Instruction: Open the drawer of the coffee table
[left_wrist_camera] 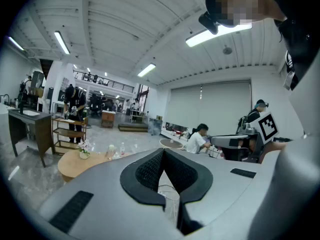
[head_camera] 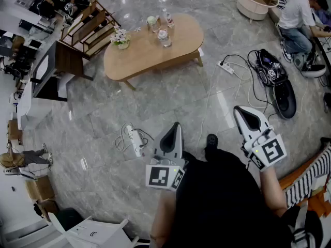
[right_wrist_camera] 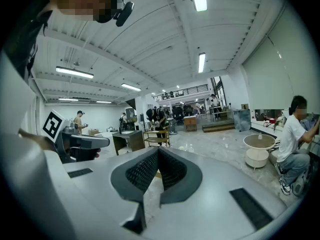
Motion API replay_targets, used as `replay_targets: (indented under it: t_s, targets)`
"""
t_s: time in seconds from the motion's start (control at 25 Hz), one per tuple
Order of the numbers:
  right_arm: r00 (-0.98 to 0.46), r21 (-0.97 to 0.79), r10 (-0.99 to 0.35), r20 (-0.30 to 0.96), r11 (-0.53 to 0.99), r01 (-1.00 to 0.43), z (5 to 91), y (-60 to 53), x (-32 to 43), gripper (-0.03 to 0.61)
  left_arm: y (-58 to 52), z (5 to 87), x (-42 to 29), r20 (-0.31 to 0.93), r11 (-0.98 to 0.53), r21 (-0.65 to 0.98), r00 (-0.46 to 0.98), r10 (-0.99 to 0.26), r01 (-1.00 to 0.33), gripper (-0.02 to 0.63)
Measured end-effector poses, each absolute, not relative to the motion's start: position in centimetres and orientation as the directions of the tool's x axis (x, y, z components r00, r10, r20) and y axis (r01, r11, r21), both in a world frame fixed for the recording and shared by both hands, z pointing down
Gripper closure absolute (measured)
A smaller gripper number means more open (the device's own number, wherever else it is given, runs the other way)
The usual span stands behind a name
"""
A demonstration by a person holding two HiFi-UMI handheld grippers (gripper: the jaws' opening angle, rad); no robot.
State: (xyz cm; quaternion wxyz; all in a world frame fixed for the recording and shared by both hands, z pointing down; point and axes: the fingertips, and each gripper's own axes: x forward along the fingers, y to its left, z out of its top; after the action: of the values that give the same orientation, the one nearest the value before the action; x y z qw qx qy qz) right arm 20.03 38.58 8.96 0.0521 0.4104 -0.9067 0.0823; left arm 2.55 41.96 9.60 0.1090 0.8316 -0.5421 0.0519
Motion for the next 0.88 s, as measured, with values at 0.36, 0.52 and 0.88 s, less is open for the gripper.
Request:
replay_targets:
  t_s: [0.36,0.52,0.88]
  targets:
    - [-0.687,-0.095,-0.708,0.166,0.682,-0.725,9.3,38.5,18.6,0.566,43.1,10.6,0.4,0.23,-0.316,0.138,0.34,-0.912,-0.939,0.6]
    - [-0.69,-0.124,-0.709,0.148,0.678,-0.724,9.0,37.5,18.9,0.566,42.4,10.2,0.0,0.23,-0.302,0.125,0.323,-0.918,-0.945,0.6]
    - [-0.644,-0.196,-0.744,0.176,0.615,-0.764,10.2,35.0,21.2,0.566,41.2,11.2,-0.4,0.272,-0.268,0.129,0.294,-0.916,-0.955,0.6]
